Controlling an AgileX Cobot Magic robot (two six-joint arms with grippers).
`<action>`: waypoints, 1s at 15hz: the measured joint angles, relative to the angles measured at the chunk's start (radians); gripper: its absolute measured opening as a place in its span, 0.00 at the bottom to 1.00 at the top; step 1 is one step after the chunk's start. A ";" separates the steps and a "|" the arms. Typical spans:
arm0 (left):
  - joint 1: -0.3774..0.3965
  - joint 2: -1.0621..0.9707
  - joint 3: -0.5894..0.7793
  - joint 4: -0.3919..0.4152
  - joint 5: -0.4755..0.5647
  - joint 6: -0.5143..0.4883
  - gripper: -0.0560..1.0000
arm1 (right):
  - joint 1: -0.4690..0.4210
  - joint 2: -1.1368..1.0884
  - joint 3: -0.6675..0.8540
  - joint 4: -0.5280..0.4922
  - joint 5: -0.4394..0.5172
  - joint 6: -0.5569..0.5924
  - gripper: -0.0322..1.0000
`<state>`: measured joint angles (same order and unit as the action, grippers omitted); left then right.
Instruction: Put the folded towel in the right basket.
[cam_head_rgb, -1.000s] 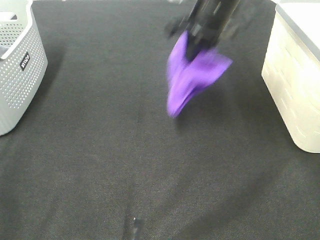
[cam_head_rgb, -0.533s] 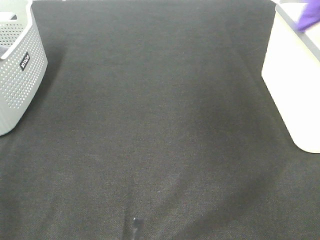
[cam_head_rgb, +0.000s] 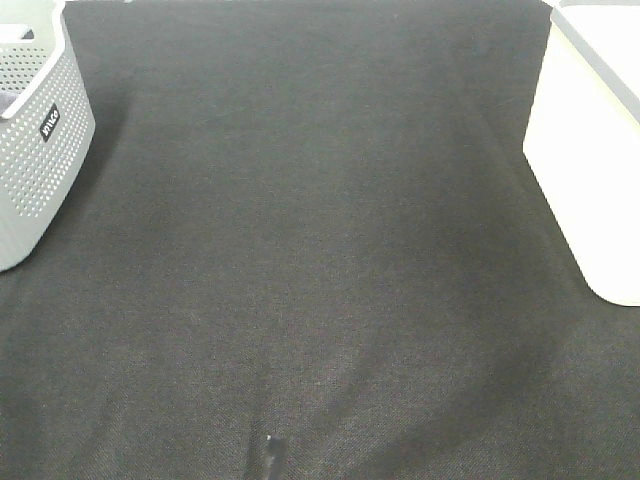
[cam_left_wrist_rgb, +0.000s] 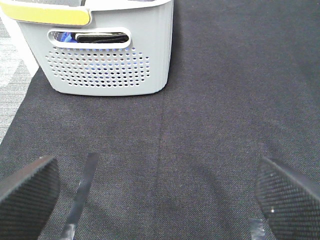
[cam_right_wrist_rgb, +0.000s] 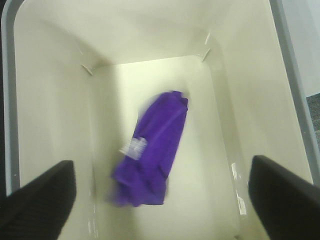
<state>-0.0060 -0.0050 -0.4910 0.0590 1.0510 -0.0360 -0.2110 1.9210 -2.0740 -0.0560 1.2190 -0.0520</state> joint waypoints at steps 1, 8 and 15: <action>0.000 0.000 0.000 0.000 0.000 0.000 0.99 | 0.000 0.000 0.000 0.012 0.000 0.004 0.94; 0.000 0.000 0.000 0.000 0.000 0.000 0.99 | 0.197 -0.012 0.000 0.041 0.000 0.052 0.98; 0.000 0.000 0.000 0.000 0.000 0.000 0.99 | 0.267 -0.521 0.603 0.033 -0.029 0.114 0.98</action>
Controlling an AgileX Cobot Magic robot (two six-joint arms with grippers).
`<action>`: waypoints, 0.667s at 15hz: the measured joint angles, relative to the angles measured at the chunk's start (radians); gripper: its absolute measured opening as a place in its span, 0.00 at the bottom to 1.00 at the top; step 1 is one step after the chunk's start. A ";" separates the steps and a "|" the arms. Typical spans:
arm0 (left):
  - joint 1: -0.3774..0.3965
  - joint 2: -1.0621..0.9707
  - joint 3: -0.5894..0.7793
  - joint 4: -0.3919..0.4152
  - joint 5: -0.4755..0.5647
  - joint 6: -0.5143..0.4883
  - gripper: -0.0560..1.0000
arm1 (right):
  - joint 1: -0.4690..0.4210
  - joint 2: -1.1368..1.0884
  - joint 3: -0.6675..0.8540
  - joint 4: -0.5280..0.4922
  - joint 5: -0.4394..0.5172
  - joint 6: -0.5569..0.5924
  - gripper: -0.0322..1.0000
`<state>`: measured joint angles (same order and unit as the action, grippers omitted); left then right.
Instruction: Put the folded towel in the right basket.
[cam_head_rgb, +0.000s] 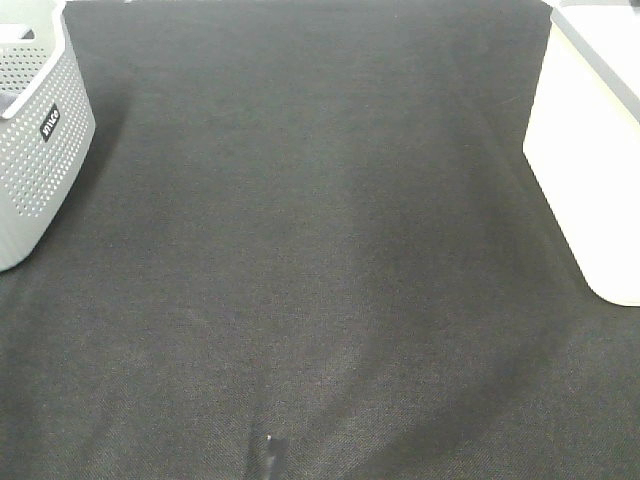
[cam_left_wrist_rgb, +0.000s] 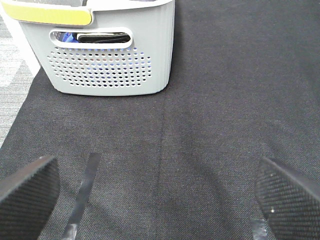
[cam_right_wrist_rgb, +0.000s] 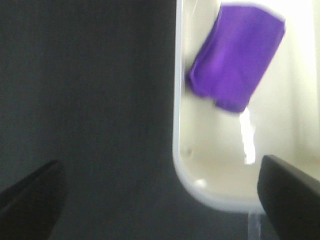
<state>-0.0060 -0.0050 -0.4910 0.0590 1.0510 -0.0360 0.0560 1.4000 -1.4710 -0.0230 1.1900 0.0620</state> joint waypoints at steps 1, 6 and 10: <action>0.000 0.000 0.000 0.000 0.000 0.000 0.99 | 0.000 -0.118 0.166 0.015 -0.042 -0.006 0.98; 0.000 0.000 0.000 0.000 0.000 0.000 0.99 | 0.000 -0.791 0.814 0.041 -0.128 -0.006 0.98; 0.000 0.000 0.000 0.000 0.000 0.000 0.99 | 0.000 -1.215 0.962 0.041 -0.038 -0.009 0.98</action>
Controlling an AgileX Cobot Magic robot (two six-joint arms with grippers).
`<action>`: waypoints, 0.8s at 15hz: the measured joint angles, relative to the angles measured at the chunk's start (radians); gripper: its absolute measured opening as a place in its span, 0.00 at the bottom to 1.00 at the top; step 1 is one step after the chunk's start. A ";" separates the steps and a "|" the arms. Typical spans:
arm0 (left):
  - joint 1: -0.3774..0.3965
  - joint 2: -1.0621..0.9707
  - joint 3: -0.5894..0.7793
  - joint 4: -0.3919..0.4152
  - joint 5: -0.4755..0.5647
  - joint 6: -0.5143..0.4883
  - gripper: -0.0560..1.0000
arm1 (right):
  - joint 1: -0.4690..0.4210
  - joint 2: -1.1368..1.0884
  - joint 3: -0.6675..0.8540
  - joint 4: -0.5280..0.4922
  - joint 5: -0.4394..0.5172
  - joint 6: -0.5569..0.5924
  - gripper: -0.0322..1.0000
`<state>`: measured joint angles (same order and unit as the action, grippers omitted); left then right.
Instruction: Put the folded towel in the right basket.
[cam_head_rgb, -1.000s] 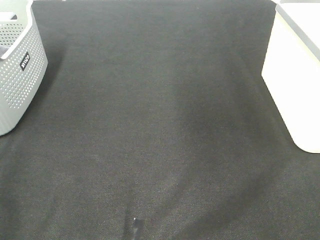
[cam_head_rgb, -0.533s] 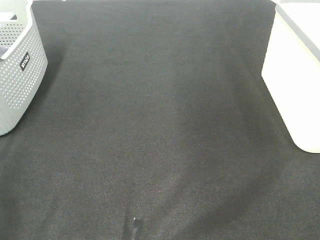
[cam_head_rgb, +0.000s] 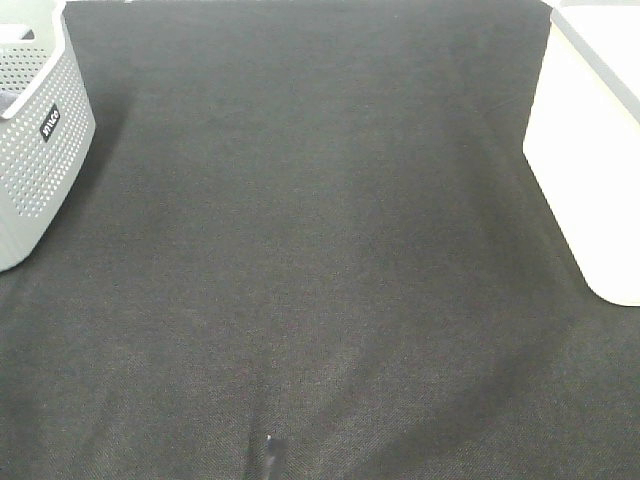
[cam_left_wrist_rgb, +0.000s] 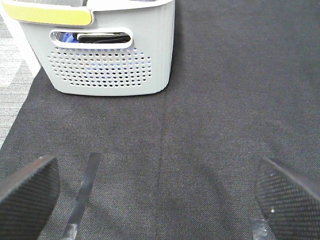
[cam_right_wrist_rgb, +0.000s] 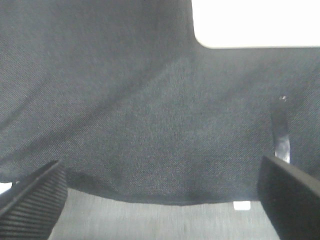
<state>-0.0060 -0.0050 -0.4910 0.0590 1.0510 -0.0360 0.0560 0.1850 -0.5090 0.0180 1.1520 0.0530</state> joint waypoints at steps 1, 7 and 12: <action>0.000 0.000 0.000 0.000 0.000 0.000 0.99 | 0.000 0.000 0.000 0.000 0.000 0.000 0.98; 0.000 0.000 0.000 0.000 0.000 0.000 0.99 | 0.000 -0.189 0.024 0.004 0.012 -0.143 0.98; 0.000 0.000 0.000 0.000 0.000 0.000 0.99 | 0.000 -0.189 0.047 0.025 -0.037 -0.141 0.98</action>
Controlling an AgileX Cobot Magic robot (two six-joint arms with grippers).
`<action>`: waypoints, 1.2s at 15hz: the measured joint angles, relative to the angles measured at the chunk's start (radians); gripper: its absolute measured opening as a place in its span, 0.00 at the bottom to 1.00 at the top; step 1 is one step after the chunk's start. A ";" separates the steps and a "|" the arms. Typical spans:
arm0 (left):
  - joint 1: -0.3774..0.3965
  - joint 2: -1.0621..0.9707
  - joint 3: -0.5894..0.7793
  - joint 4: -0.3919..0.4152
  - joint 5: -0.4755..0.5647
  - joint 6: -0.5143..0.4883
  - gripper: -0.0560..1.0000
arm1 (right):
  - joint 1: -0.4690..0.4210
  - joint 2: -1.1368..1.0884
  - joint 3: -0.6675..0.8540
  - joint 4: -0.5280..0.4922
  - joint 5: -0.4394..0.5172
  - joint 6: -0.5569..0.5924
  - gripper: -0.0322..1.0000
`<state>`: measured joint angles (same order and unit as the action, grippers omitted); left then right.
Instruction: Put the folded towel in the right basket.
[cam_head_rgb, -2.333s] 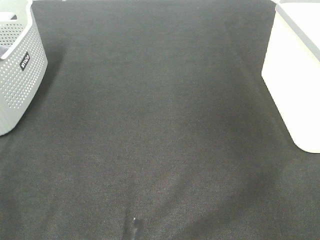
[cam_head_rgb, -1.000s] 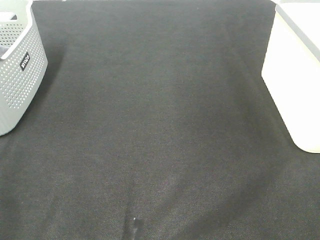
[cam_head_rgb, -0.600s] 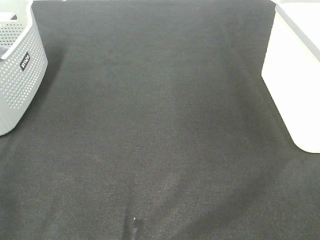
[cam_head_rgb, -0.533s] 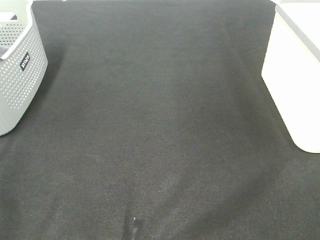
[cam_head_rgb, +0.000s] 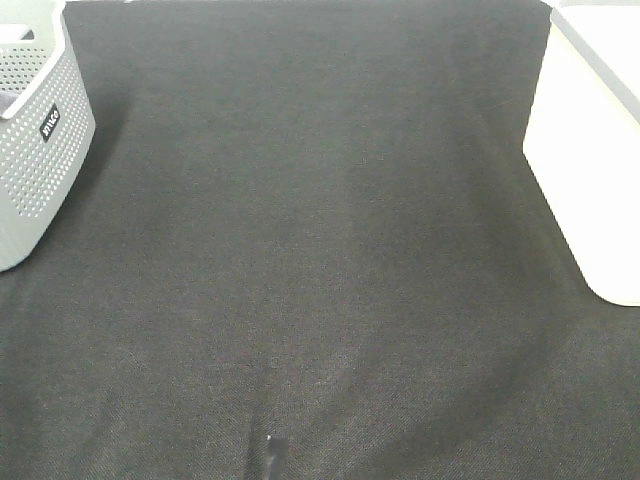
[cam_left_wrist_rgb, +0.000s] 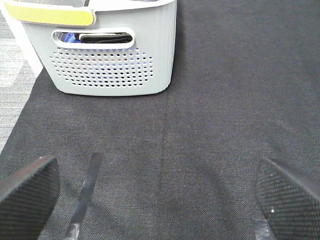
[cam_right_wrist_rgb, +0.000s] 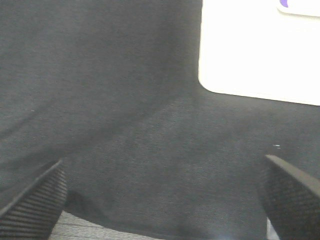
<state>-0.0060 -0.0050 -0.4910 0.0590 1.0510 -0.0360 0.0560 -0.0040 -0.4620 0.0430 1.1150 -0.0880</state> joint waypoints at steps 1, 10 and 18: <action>0.000 0.000 0.000 0.000 0.000 0.000 0.99 | 0.000 0.000 0.000 0.011 -0.001 0.000 0.98; 0.000 0.000 0.000 0.000 0.000 0.000 0.99 | 0.000 0.000 0.000 0.029 -0.001 0.009 0.98; 0.000 0.000 0.000 0.000 0.000 0.000 0.99 | 0.000 0.000 0.000 0.024 -0.001 0.009 0.98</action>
<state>-0.0060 -0.0050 -0.4910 0.0590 1.0510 -0.0360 0.0560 -0.0040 -0.4620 0.0670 1.1140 -0.0790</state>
